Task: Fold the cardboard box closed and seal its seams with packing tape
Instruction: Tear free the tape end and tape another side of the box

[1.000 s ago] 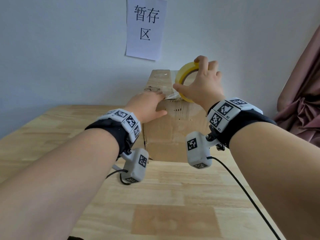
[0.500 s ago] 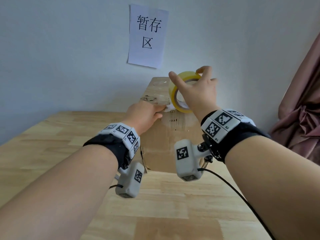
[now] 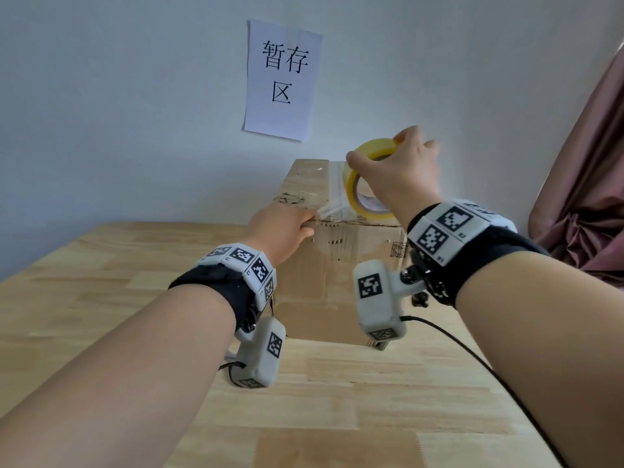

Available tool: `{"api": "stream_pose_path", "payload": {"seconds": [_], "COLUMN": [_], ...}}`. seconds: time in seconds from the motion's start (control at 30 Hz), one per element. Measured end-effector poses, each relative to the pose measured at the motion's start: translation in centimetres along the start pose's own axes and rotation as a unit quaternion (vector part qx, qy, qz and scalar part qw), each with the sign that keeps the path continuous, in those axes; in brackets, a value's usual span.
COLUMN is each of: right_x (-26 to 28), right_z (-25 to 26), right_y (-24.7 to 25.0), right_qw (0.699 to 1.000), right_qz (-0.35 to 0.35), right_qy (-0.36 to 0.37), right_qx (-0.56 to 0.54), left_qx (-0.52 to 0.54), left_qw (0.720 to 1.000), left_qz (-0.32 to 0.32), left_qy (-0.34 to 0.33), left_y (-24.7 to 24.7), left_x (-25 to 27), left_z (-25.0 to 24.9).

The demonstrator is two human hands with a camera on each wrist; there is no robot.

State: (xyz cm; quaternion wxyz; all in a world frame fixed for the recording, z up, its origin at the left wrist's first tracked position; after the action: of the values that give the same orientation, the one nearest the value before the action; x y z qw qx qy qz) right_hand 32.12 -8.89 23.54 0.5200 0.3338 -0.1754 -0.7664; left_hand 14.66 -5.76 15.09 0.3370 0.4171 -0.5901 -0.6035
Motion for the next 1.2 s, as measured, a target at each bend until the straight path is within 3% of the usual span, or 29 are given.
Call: {"api": "stream_pose_path", "payload": {"seconds": [0.17, 0.37, 0.7, 0.87, 1.03, 1.2], "right_x": [0.6, 1.3, 1.3, 1.1, 1.3, 1.3], "right_z": [-1.5, -0.8, -1.4, -1.4, -1.1, -1.2], "right_y": [1.0, 0.4, -0.5, -0.5, -0.9, -0.8], "right_qw": [0.996, 0.989, 0.987, 0.986, 0.986, 0.986], "right_qz": [0.006, -0.019, 0.005, 0.006, 0.008, 0.012], "right_qy": [-0.001, 0.027, 0.038, 0.033, 0.038, 0.045], "right_qx": [0.086, 0.146, 0.157, 0.163, 0.162, 0.158], "left_qx": [-0.027, -0.095, -0.169, -0.133, -0.034, -0.046], "left_qw": [1.0, 0.991, 0.971, 0.98, 0.997, 0.999], "left_qz": [0.014, 0.086, 0.171, 0.144, 0.066, 0.021], "left_qy": [0.002, -0.024, -0.016, -0.025, -0.024, -0.006], "left_y": [0.1, -0.4, -1.3, -1.1, -0.5, 0.0], "left_x": [-0.4, -1.2, -1.3, -0.8, 0.5, 0.7], "left_z": [-0.3, -2.1, -4.7, -3.7, -0.8, -1.6]}}
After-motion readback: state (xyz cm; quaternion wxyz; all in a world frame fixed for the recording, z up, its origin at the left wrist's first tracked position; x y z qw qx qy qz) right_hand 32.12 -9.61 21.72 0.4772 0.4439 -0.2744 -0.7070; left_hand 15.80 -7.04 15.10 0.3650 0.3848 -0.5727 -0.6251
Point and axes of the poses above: each hand's wrist, its own x-axis away from the middle knuckle, its own y-axis out of the back of the hand, z = x × y, the point moved 10 cm from there along -x, towards the middle knuckle, and after that the axes turned 14 degrees about z, right-handed, at the moved point
